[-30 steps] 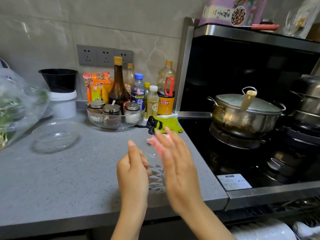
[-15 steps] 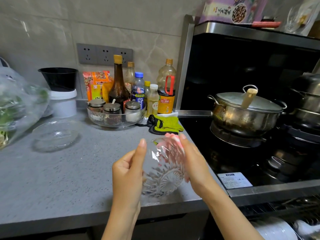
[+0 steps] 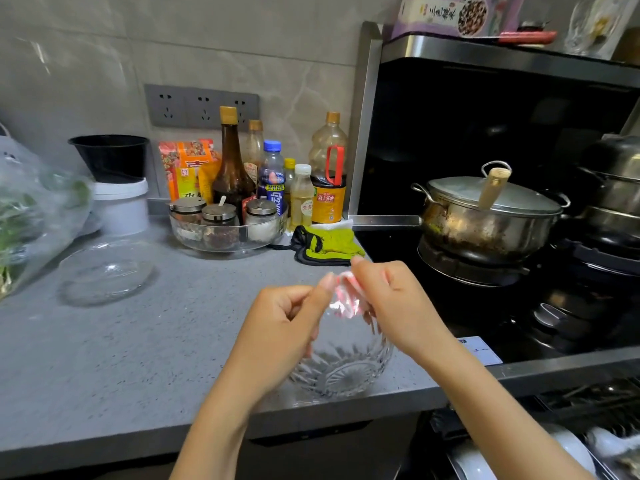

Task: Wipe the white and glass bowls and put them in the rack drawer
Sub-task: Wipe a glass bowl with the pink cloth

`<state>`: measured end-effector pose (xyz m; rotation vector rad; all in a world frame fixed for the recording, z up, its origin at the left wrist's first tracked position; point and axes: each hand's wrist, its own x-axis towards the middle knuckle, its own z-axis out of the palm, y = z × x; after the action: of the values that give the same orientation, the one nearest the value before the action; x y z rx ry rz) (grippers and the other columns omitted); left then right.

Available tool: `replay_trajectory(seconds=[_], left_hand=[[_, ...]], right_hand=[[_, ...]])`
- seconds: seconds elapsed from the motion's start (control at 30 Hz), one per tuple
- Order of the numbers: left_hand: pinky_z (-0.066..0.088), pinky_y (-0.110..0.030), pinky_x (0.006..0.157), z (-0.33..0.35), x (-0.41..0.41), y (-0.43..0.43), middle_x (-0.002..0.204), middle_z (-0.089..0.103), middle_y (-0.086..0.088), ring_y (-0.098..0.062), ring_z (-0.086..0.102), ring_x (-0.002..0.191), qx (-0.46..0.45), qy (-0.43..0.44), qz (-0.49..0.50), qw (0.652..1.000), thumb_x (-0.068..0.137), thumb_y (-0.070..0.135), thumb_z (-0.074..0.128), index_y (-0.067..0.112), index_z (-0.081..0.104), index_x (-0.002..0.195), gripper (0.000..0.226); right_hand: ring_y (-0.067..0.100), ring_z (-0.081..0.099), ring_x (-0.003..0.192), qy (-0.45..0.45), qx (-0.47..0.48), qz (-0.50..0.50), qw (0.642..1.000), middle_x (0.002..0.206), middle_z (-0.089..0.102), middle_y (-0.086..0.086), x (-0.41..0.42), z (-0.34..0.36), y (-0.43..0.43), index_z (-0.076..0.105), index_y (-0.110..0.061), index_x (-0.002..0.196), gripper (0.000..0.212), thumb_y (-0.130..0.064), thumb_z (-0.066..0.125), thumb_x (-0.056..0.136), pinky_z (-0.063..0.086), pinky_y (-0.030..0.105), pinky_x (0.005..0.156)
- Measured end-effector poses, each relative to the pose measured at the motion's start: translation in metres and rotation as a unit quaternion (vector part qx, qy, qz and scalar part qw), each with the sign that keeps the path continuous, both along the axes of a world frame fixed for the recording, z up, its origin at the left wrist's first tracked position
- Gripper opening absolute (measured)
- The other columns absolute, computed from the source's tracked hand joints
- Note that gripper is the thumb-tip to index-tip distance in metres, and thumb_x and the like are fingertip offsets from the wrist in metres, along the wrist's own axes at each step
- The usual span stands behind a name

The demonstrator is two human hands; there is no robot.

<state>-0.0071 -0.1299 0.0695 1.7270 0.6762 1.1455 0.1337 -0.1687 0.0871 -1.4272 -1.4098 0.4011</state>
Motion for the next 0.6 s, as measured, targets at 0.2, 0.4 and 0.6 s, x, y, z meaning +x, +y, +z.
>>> replay_trajectory(seconds=[0.2,0.4,0.6], left_hand=[[0.025,-0.015,0.036,-0.023,0.007,-0.003,0.04,0.029,0.006,-0.008,0.027,0.035,-0.147,-0.137,0.158,0.967,0.093,0.047,0.043,0.019,0.034,0.046,0.056],[0.05,-0.024,0.056,-0.031,0.023,-0.011,0.06,0.07,-0.005,-0.011,0.067,0.059,-0.146,-0.167,0.152,0.963,0.096,0.048,0.033,0.022,0.073,0.062,0.059],[0.027,-0.014,0.037,-0.026,0.014,-0.015,0.037,0.034,0.008,-0.003,0.03,0.034,-0.152,-0.178,0.208,0.95,0.099,0.043,0.034,0.016,0.034,0.049,0.057]], right_hand=[[-0.005,0.046,0.125,-0.007,0.082,-0.012,0.997,0.133,0.054,-0.021,-0.024,-0.039,-0.009,0.054,-0.046,0.124,0.042,-0.052,0.022,0.098,0.036,0.024,0.107],[0.011,0.023,0.144,-0.273,0.16,-0.096,0.944,0.15,0.037,-0.011,-0.045,-0.052,-0.012,0.049,-0.032,0.137,0.046,-0.043,0.022,0.102,0.019,0.036,0.117],[0.0,0.041,0.132,0.023,0.1,0.004,0.995,0.133,0.054,-0.02,-0.021,-0.041,-0.005,0.056,-0.038,0.127,0.043,-0.05,0.026,0.097,0.035,0.039,0.111]])
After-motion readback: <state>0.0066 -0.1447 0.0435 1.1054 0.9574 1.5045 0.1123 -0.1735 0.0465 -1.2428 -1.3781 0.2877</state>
